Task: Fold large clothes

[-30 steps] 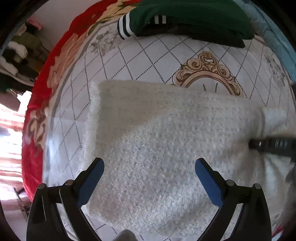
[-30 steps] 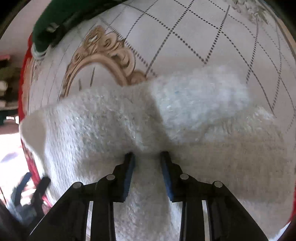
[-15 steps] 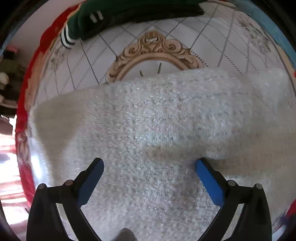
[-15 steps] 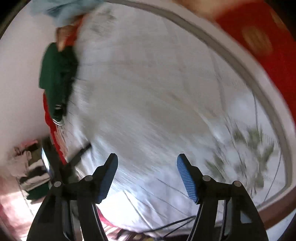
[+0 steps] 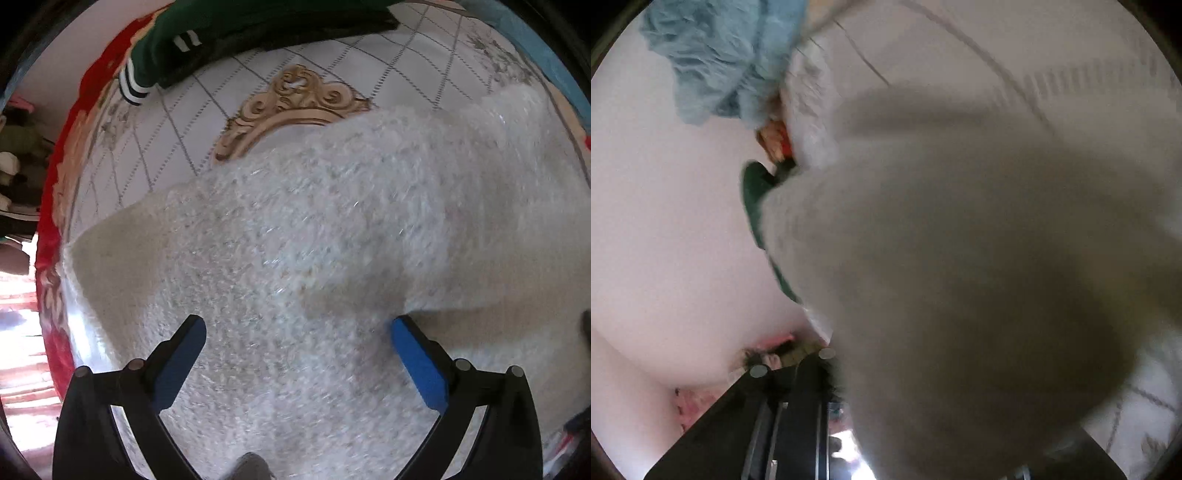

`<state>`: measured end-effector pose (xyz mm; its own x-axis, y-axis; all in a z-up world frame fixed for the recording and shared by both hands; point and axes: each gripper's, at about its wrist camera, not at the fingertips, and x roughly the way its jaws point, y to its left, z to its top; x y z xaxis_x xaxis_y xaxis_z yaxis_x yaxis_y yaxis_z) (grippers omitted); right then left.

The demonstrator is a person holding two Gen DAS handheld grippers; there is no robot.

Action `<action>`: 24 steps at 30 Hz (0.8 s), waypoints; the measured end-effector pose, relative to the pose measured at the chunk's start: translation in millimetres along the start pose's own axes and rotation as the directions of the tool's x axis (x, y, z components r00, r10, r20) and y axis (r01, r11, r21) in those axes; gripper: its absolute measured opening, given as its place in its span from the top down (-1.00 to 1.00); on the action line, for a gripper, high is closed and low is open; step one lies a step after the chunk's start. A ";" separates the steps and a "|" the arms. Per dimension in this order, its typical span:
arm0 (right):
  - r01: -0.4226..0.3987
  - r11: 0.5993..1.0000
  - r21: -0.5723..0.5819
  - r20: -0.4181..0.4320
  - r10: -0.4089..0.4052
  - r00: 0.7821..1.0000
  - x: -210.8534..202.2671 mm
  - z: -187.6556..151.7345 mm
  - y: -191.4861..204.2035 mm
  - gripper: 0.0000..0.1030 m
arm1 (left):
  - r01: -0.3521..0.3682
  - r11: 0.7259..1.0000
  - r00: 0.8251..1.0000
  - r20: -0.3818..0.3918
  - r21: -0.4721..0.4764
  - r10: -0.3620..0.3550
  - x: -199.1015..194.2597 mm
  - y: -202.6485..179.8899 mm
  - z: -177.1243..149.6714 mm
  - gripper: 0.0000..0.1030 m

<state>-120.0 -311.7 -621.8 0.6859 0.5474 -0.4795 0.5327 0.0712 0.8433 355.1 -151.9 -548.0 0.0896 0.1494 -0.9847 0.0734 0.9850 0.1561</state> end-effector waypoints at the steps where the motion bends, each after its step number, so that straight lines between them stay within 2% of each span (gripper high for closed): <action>1: 0.020 0.999 -0.027 -0.001 -0.020 1.000 -14.9 5.7 8.3 0.63 | 0.024 1.000 1.000 -0.010 -0.002 -0.024 -1.3 -5.0 -1.9 -1.00; 3: 0.064 0.996 -0.057 0.006 -0.064 0.998 -31.5 16.6 10.9 0.61 | 0.052 0.999 0.998 -0.025 0.003 -0.052 -1.4 -18.3 -5.2 -1.00; 6: 0.129 0.990 -0.063 -0.037 -0.132 0.991 -31.2 36.7 -9.6 0.13 | 0.069 0.998 0.997 -0.037 0.001 -0.069 2.6 -36.4 -9.7 -1.00; 8: 0.076 0.997 -0.024 -0.063 -0.078 0.995 -8.8 39.7 -31.4 -0.14 | 0.057 0.998 0.998 -0.032 -0.005 -0.058 4.7 -41.7 -10.8 -1.00; 9: 0.045 0.999 0.011 -0.077 -0.044 0.996 0.2 40.3 -42.7 -0.23 | 0.057 0.998 0.998 -0.032 -0.009 -0.057 5.7 -42.2 -10.9 -1.00; 10: -0.005 0.999 0.035 -0.082 0.007 0.997 7.5 39.4 -50.4 -0.23 | 0.060 0.998 0.998 -0.033 -0.014 -0.060 6.6 -42.5 -11.2 -1.00; 11: -0.034 0.999 0.039 -0.072 0.037 0.997 10.7 38.3 -53.0 -0.20 | 0.065 0.998 0.997 -0.033 -0.020 -0.066 7.2 -42.0 -11.2 -1.00; 12: -0.039 0.998 0.040 -0.052 0.041 0.998 11.7 37.1 -52.2 0.00 | 0.069 0.997 0.997 -0.025 -0.023 -0.069 7.3 -41.1 -11.3 -1.00; 13: -0.051 0.998 0.039 -0.036 0.053 0.998 11.1 35.4 -48.0 0.37 | 0.068 0.997 0.998 -0.017 -0.021 -0.068 7.2 -40.0 -11.6 -1.00; 14: -0.072 0.997 0.027 -0.015 0.072 0.997 6.8 32.3 -37.7 0.52 | 0.068 0.997 0.998 -0.011 -0.019 -0.069 7.7 -36.6 -13.3 -1.00; 15: -0.074 0.997 0.012 -0.001 0.074 0.997 2.6 29.7 -28.7 0.58 | 0.078 0.997 0.997 -0.010 -0.020 -0.079 8.5 -36.4 -12.3 -1.00; 20: -0.033 0.985 -0.171 0.009 0.035 0.999 -18.1 4.7 52.7 0.62 | 0.144 0.988 0.989 -0.025 -0.047 -0.146 12.3 -42.3 -6.6 -1.00; 23: 0.035 0.951 -0.308 -0.002 -0.037 0.999 -17.2 -12.2 99.9 0.62 | 0.194 0.979 0.980 -0.027 -0.068 -0.196 15.3 -45.7 -3.0 -1.00; 24: 0.072 0.927 -0.367 -0.001 -0.078 0.997 -14.2 -19.8 116.1 0.62 | 0.200 0.977 0.979 -0.027 -0.073 -0.203 15.1 -44.9 -2.2 -1.00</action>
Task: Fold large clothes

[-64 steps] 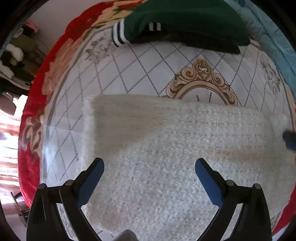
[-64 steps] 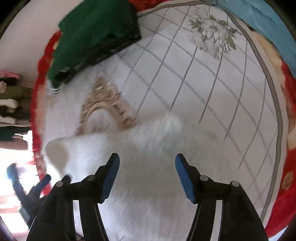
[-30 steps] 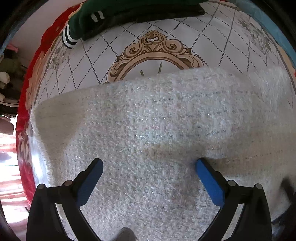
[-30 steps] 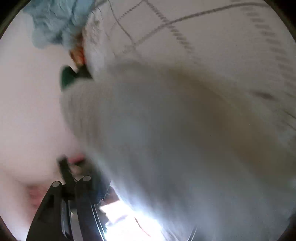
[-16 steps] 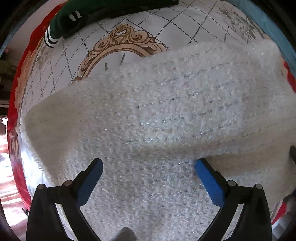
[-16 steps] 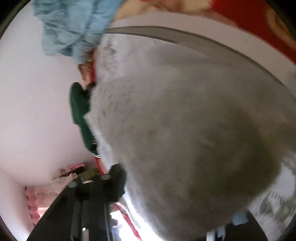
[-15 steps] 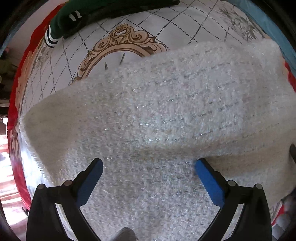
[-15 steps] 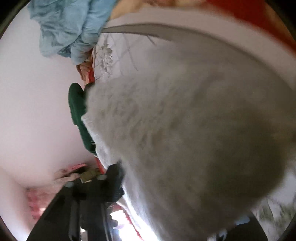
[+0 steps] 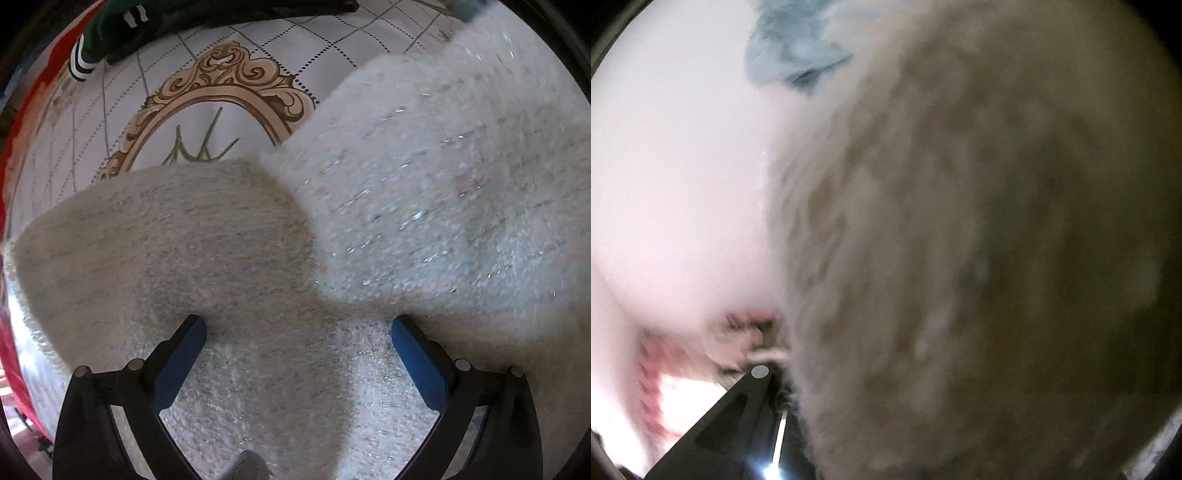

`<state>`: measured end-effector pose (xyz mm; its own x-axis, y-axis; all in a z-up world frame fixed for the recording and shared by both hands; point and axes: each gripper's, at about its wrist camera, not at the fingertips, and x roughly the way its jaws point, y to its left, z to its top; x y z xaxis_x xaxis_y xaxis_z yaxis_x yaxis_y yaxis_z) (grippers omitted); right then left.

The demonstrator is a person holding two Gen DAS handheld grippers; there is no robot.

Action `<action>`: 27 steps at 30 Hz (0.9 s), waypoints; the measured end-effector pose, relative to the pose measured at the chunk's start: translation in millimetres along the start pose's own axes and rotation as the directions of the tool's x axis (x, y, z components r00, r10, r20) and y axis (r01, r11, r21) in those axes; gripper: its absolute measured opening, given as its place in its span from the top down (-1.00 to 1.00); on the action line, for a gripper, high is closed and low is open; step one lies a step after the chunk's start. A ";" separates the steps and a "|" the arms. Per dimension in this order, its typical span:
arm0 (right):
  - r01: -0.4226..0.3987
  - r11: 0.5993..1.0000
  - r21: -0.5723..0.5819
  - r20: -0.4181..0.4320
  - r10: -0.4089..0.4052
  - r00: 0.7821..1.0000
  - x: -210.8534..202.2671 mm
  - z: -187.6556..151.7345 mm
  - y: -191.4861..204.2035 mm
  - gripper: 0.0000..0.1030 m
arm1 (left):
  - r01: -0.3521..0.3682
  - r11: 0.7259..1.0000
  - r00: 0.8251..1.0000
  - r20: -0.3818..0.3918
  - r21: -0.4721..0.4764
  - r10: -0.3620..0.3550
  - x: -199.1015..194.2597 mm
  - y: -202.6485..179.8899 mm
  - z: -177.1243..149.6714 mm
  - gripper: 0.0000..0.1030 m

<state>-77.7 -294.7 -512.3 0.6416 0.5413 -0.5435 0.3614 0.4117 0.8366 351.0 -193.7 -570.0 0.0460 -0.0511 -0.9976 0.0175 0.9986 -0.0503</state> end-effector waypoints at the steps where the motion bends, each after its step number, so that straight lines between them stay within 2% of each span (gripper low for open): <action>1: 0.024 0.999 -0.047 -0.011 -0.024 1.000 2.4 -1.8 15.1 0.62 | 0.012 1.000 1.000 0.001 -0.008 -0.012 -1.8 2.8 0.6 -1.00; 5: 0.102 0.966 -0.238 -0.038 -0.115 0.993 15.3 -17.9 75.0 0.62 | 0.061 0.993 0.998 0.019 -0.100 -0.059 -27.7 41.7 -8.0 -1.00; 9: 0.170 0.864 -0.474 -0.068 -0.228 0.971 43.3 -64.6 139.3 0.62 | 0.094 0.972 0.995 0.063 -0.216 -0.082 -68.3 112.7 -42.0 -1.00; 11: 0.177 0.775 -0.607 -0.094 -0.291 0.952 68.1 -104.4 167.2 0.62 | 0.068 0.956 0.996 0.074 -0.285 -0.048 -88.7 162.5 -68.0 -1.00; 12: 0.170 0.749 -0.640 -0.108 -0.307 0.946 77.6 -119.1 173.8 0.62 | 0.046 0.946 0.997 0.077 -0.320 -0.022 -97.6 187.1 -81.1 -1.00; 13: 0.156 0.702 -0.695 -0.130 -0.336 0.933 93.9 -144.5 182.4 0.62 | 0.028 0.938 0.997 0.076 -0.346 -0.002 -103.8 200.0 -90.4 -1.00; 16: 0.117 0.549 -0.827 -0.153 -0.420 0.894 137.3 -215.6 191.1 0.61 | -0.049 0.887 0.992 0.079 -0.460 0.096 -130.0 267.9 -126.5 -1.00; 17: 0.107 0.496 -0.861 -0.156 -0.459 0.875 153.0 -239.4 188.7 0.61 | -0.066 0.874 0.990 0.078 -0.482 0.118 -134.4 281.5 -135.1 -1.00; 18: 0.101 0.464 -0.880 -0.154 -0.481 0.863 163.0 -255.0 185.7 0.59 | -0.093 0.850 0.985 0.078 -0.518 0.155 -143.9 302.3 -148.9 -1.00; 20: 0.076 0.399 -0.914 -0.168 -0.543 0.823 187.3 -289.5 174.6 0.48 | -0.122 0.822 0.978 0.076 -0.557 0.196 -151.7 317.5 -160.8 -1.00; 22: 0.059 0.318 -0.946 -0.158 -0.613 0.774 203.5 -315.5 168.2 0.27 | -0.126 0.793 0.974 0.075 -0.595 0.212 -159.1 337.5 -170.1 -1.00; 23: 0.026 0.277 -0.961 -0.162 -0.632 0.758 205.5 -329.3 168.7 0.16 | -0.120 0.784 0.974 0.079 -0.609 0.210 -161.8 343.0 -174.3 -1.00; 24: -0.007 0.271 -0.963 -0.184 -0.635 0.751 200.6 -342.3 167.0 -0.09 | -0.113 0.780 0.975 0.082 -0.616 0.207 -163.4 343.1 -173.9 -1.00; 25: -0.051 0.280 -0.959 -0.224 -0.635 0.739 198.4 -341.4 171.6 -0.32 | -0.102 0.778 0.975 0.091 -0.620 0.201 -166.9 343.0 -172.7 -1.00; 27: -0.121 0.295 -0.948 -0.289 -0.634 0.718 180.8 -345.3 180.5 -0.35 | -0.084 0.783 0.974 0.116 -0.617 0.196 -172.1 339.0 -165.4 -1.00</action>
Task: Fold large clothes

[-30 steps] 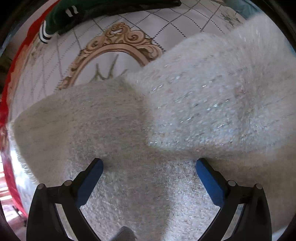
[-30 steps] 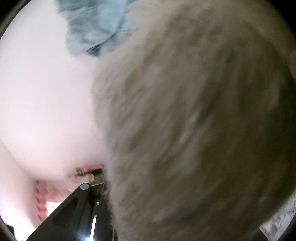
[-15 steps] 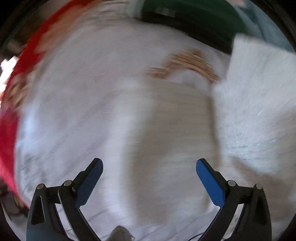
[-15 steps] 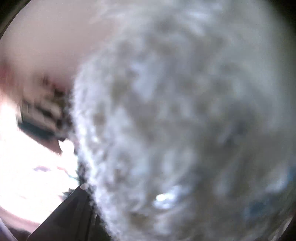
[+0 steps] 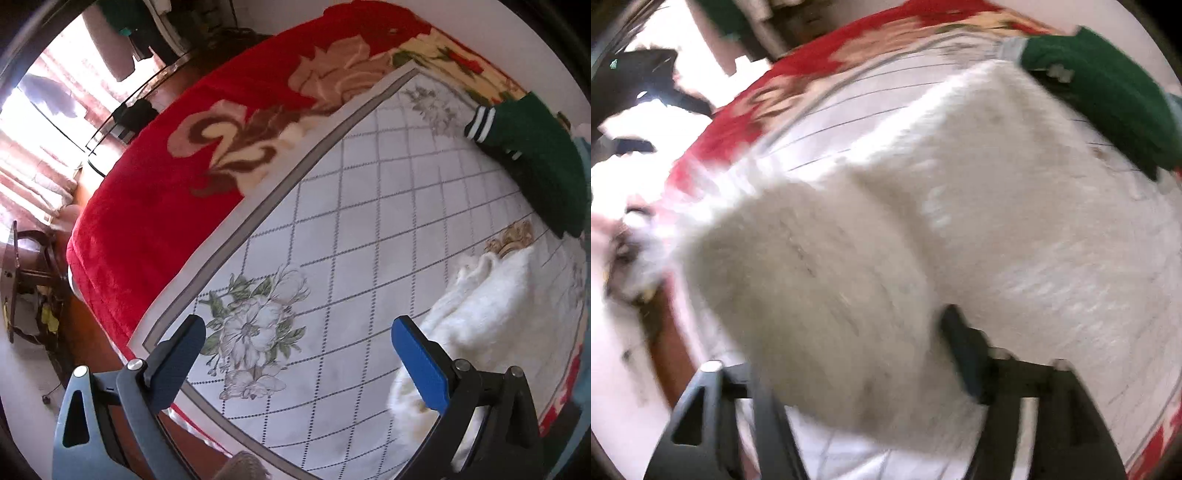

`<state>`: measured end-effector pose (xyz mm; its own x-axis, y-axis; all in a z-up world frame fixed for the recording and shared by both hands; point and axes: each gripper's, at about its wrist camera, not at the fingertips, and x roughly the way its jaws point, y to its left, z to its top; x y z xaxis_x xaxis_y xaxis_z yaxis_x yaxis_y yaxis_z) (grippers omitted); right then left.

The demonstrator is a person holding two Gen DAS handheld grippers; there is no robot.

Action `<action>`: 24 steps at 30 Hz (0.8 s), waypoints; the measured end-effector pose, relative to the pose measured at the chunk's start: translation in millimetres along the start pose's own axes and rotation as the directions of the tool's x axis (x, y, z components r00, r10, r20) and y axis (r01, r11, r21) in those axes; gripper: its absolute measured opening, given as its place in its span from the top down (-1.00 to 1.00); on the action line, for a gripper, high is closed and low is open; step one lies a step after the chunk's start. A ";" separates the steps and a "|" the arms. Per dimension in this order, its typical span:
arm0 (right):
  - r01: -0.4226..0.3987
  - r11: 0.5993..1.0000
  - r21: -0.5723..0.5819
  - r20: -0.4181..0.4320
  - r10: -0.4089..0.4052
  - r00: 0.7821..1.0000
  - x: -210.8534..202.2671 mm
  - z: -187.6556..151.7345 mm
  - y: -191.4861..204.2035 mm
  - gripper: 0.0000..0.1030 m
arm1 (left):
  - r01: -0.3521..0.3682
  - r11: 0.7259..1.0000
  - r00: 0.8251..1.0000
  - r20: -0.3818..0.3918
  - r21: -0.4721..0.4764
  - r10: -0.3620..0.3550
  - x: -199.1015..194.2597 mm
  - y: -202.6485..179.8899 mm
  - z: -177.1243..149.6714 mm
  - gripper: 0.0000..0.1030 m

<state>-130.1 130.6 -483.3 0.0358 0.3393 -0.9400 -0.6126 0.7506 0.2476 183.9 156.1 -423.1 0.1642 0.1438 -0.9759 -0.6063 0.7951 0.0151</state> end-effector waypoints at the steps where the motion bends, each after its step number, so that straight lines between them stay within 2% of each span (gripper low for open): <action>1: -0.051 0.999 -0.004 -0.005 0.050 0.999 -10.9 -5.2 -0.1 -0.36 | 0.019 1.000 1.000 0.007 0.006 -0.019 -4.6 -2.9 2.3 -1.00; 3: -0.154 0.987 0.051 -0.029 0.156 0.987 -34.5 -11.7 -17.7 -0.36 | 0.062 0.998 0.998 0.018 0.017 -0.062 -12.1 -10.9 10.0 -1.00; 4: -0.202 0.975 0.091 -0.038 0.206 0.978 -48.1 -22.2 -7.7 -0.36 | 0.086 0.996 0.996 0.025 0.030 -0.087 -16.0 -19.6 10.9 -1.00; 6: -0.288 0.926 0.243 -0.034 0.305 0.952 -68.0 -41.9 -37.3 -0.36 | 0.119 0.991 0.992 0.025 0.068 -0.121 -16.6 -37.7 10.3 -1.00; 7: -0.309 0.894 0.326 -0.020 0.333 0.943 -72.6 -46.9 -64.1 -0.36 | 0.134 0.987 0.991 0.018 0.090 -0.136 -13.6 -48.0 11.0 -1.00; 9: -0.322 0.817 0.478 0.036 0.348 0.937 -82.9 -54.3 -107.2 -0.36 | 0.149 0.980 0.989 0.000 0.131 -0.150 -0.4 -74.4 8.6 -1.00; 11: -0.320 0.767 0.557 0.084 0.331 0.940 -81.4 -59.8 -140.5 -0.35 | 0.169 0.972 0.986 -0.012 0.162 -0.169 15.8 -97.2 6.0 -1.00; 12: -0.298 0.755 0.584 0.097 0.300 0.949 -81.5 -60.0 -156.0 -0.31 | 0.150 0.972 0.989 -0.015 0.180 -0.150 23.2 -106.7 4.0 -1.00; 15: -0.223 0.756 0.616 0.089 0.214 0.973 -42.6 -25.8 -202.1 0.03 | 0.063 0.967 0.998 -0.034 0.246 -0.057 62.0 -133.8 -4.0 -1.00; 18: -0.159 0.770 0.618 0.018 0.188 0.982 4.9 3.8 -223.8 0.19 | 0.023 0.955 0.995 -0.096 0.295 0.006 108.6 -142.3 -19.5 -1.00; 20: -0.100 0.782 0.615 -0.067 0.179 0.982 37.9 19.4 -228.6 0.20 | 0.053 0.955 0.989 -0.151 0.293 -0.008 131.7 -138.1 -30.5 -1.00; 21: -0.069 0.786 0.614 -0.103 0.166 0.981 49.8 23.2 -231.9 0.18 | 0.073 0.956 0.989 -0.141 0.283 -0.033 135.1 -133.6 -32.3 -1.00; 24: -0.051 0.812 0.581 -0.134 0.157 0.979 51.1 37.2 -229.3 0.17 | 0.098 0.956 0.986 -0.154 0.276 -0.056 132.8 -125.3 -27.4 -1.00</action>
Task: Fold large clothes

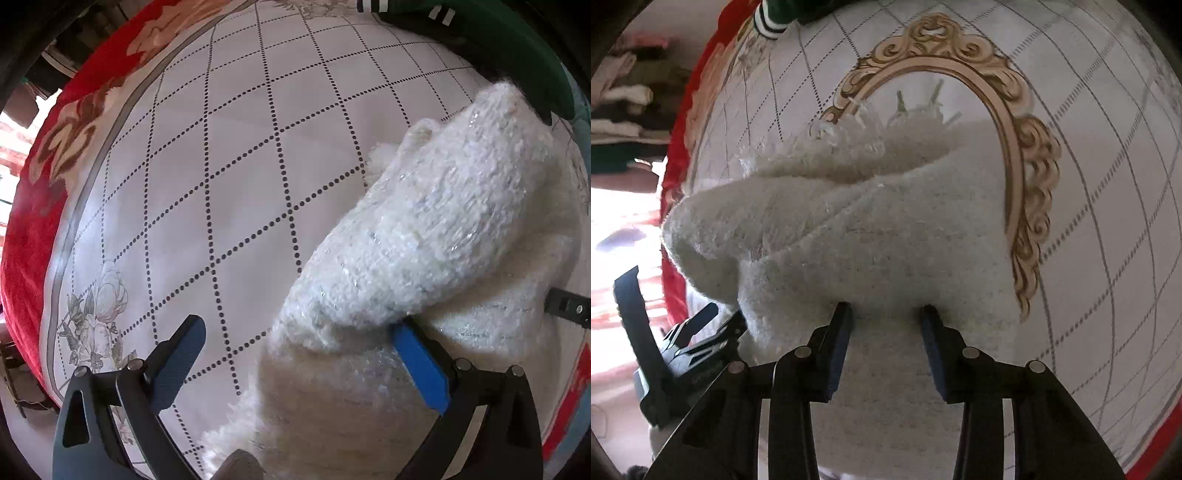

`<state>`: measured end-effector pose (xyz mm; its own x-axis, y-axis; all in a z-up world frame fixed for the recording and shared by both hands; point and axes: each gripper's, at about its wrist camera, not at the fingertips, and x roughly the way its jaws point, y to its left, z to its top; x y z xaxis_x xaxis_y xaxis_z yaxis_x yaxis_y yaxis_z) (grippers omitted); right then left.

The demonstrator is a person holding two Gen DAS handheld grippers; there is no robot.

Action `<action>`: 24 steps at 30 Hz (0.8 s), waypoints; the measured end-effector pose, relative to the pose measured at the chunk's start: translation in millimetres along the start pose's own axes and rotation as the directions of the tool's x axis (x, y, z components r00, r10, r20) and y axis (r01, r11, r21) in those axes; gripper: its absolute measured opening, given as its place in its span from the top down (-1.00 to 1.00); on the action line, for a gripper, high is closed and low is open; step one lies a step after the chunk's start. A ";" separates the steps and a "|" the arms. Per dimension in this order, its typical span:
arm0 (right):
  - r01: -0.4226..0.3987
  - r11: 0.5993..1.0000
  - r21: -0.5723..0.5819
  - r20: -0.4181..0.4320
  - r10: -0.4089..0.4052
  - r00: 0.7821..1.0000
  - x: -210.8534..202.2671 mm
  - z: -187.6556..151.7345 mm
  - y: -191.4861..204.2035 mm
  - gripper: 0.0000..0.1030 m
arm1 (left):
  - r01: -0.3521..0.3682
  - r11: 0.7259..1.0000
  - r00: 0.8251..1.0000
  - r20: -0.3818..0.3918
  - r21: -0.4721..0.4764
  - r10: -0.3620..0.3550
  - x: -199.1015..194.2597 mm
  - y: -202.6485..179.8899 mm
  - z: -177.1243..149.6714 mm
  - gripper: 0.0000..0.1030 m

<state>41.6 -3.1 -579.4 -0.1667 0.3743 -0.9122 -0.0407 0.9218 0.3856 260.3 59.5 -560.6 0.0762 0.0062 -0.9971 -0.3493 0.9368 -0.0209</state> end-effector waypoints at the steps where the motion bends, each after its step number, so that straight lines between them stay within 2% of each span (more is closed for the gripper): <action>1: -0.017 1.000 -0.001 -0.009 0.017 1.000 -6.0 -1.1 -1.2 0.17 | 0.008 1.000 1.000 -0.006 -0.004 -0.008 -4.6 3.2 1.1 -1.00; 3: -0.107 0.994 0.027 0.006 0.107 0.994 -25.0 -9.6 -12.2 0.08 | 0.027 0.999 1.000 -0.003 -0.019 -0.027 -21.8 13.0 0.0 -1.00; 5: -0.179 0.981 0.074 0.037 0.176 0.984 -40.3 -22.4 -32.0 -0.17 | 0.044 0.998 0.999 0.017 -0.049 -0.044 -41.5 26.4 -6.7 -1.00; 6: -0.200 0.975 0.100 0.056 0.196 0.979 -46.1 -30.2 -45.6 -0.34 | 0.050 0.997 0.998 0.029 -0.064 -0.048 -49.7 33.0 -10.9 -1.00; 8: -0.227 0.965 0.132 0.082 0.218 0.973 -44.7 -42.1 -72.0 -0.43 | 0.060 0.992 0.998 0.039 -0.113 -0.056 -65.2 50.8 -24.6 -1.00; 10: -0.237 0.958 0.162 0.058 0.230 0.971 -28.0 -46.6 -89.4 -0.44 | 0.068 0.983 0.997 0.034 -0.171 -0.064 -73.0 66.7 -39.5 -1.00; 11: -0.264 0.949 0.170 0.033 0.262 0.964 -16.7 -47.8 -96.4 -0.44 | 0.076 0.977 0.997 0.032 -0.198 -0.071 -76.3 73.3 -48.1 -1.00; 13: -0.321 0.928 0.188 -0.010 0.329 0.944 13.1 -47.1 -104.0 -0.44 | 0.084 0.963 0.996 0.027 -0.256 -0.080 -82.9 82.2 -69.6 -1.00; 15: -0.386 0.901 0.196 -0.017 0.397 0.918 35.2 -47.3 -107.2 -0.51 | 0.101 0.942 0.995 0.019 -0.319 -0.100 -89.1 86.5 -94.0 -1.00; 17: -0.448 0.857 0.254 0.019 0.459 0.888 47.7 -54.8 -113.1 -0.44 | 0.106 0.928 0.994 0.007 -0.357 -0.111 -88.8 81.8 -110.7 -1.00; 19: -0.461 0.836 0.298 0.089 0.457 0.885 45.4 -73.9 -111.8 -0.21 | 0.093 0.925 0.995 -0.008 -0.369 -0.103 -88.4 78.8 -121.9 -1.00; 20: -0.457 0.827 0.326 0.097 0.452 0.887 44.1 -89.4 -107.0 -0.20 | 0.081 0.926 0.995 -0.020 -0.369 -0.095 -87.0 77.8 -126.5 -1.00; 22: -0.428 0.822 0.375 0.025 0.453 0.891 49.6 -123.7 -88.4 -0.19 | 0.064 0.928 0.996 -0.037 -0.367 -0.083 -83.1 73.2 -130.4 -1.00; 24: -0.404 0.844 0.352 -0.129 0.471 0.872 58.4 -149.3 -63.6 -0.20 | 0.046 0.929 0.996 -0.053 -0.367 -0.071 -77.8 74.7 -133.4 -1.00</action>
<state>-112.6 -54.9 -636.5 -0.2918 0.7479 -0.5963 0.3797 0.6627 0.6455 103.7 82.4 -494.4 0.0514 -0.0784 -0.9956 -0.6637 0.7422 -0.0927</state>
